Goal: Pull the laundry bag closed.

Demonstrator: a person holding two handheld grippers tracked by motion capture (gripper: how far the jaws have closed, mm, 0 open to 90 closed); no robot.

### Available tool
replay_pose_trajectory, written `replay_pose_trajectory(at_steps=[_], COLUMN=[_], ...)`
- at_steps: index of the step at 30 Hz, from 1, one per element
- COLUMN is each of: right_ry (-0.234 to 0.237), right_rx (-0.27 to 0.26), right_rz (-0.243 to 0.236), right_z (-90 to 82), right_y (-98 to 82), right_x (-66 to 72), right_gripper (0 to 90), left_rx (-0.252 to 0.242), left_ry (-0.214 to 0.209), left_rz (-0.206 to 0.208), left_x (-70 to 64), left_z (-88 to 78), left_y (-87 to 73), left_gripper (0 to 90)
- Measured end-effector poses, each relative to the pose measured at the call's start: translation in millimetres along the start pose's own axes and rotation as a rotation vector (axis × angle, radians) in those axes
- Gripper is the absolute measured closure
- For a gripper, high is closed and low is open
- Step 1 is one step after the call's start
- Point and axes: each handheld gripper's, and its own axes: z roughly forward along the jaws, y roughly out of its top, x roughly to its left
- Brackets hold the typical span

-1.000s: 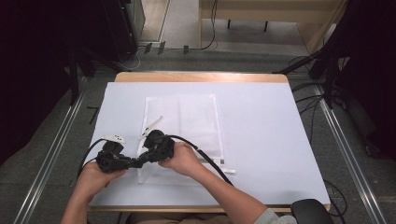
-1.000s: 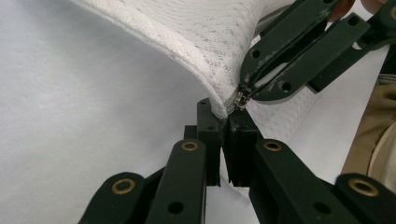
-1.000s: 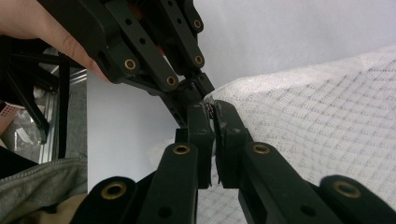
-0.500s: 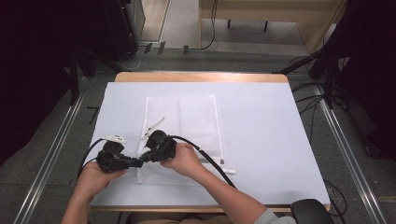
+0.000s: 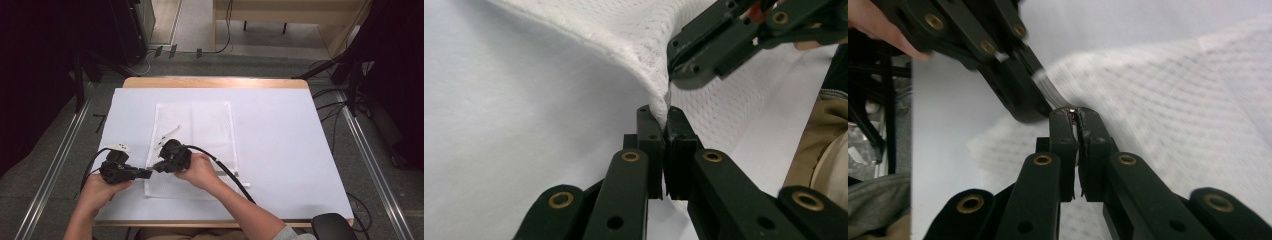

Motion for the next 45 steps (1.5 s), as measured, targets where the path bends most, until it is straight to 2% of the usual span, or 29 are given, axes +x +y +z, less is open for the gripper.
replay_pose_trajectory(at_steps=[1, 8, 11, 14, 15, 20, 24, 25, 27, 30, 31, 34, 45], right_ry=[0.006, 0.006, -0.009, -0.011, -0.008, -0.013, -0.016, -0.006, 0.002, -0.005, -0.011, -0.006, 0.002], right_rx=[-0.004, -0.006, -0.002, 0.002, 0.006, 0.003, 0.005, -0.015, -0.019, -0.019, -0.012, -0.004, -0.017], right_rz=[0.021, 0.022, 0.005, 0.010, 0.026, 0.021, 0.031, 0.031, 0.042, 0.025, 0.005, -0.004, 0.004], right_z=[-1.1, -2.1, -2.9, -4.0, -5.2, -7.4, -13.3, -16.5, -17.9, -22.3, -24.7, -28.3, -33.0], right_y=[-4.0, -7.0, -8.3, -10.3, -12.1, -14.6, -19.2, -22.2, -22.8, -23.7, -24.5, -27.2, -32.3], right_x=[-4.1, -5.0, -4.9, -6.6, -8.1, -9.9, -12.7, -14.5, -14.9, -14.6, -13.8, -14.2, -17.0], right_gripper=[88.5, 88.5, 88.4, 88.5, 88.4, 88.4, 88.3, 88.3, 88.3, 88.4, 88.4, 88.4, 88.4], left_rx=[-0.003, 0.000, 0.002, 0.001, 0.002, 0.003, 0.000, -0.005, -0.007, -0.008, -0.007, -0.002, -0.006], left_ry=[0.003, 0.014, 0.017, 0.017, 0.017, 0.022, 0.007, 0.002, 0.000, -0.003, -0.003, -0.009, -0.019], left_rz=[0.000, 0.006, 0.003, -0.003, -0.003, -0.004, -0.003, -0.005, -0.005, -0.005, -0.006, -0.002, -0.006], left_x=[0.1, -0.7, -0.6, 0.0, 0.1, -0.2, 0.5, 0.4, 0.0, 0.0, 0.1, 0.1, 0.1], left_z=[0.0, 1.4, 1.0, 0.3, 0.1, 0.2, -1.1, -1.5, -2.1, -2.1, -2.4, -2.0, -2.6], left_y=[-0.4, 0.2, -0.1, -0.6, -0.6, -0.7, -1.4, -1.3, -0.8, -1.1, -1.3, -1.5, -2.0], left_gripper=[88.5, 88.4, 88.4, 88.4, 88.4, 88.4, 88.2, 88.2, 88.2, 88.2, 88.2, 88.2, 88.2])
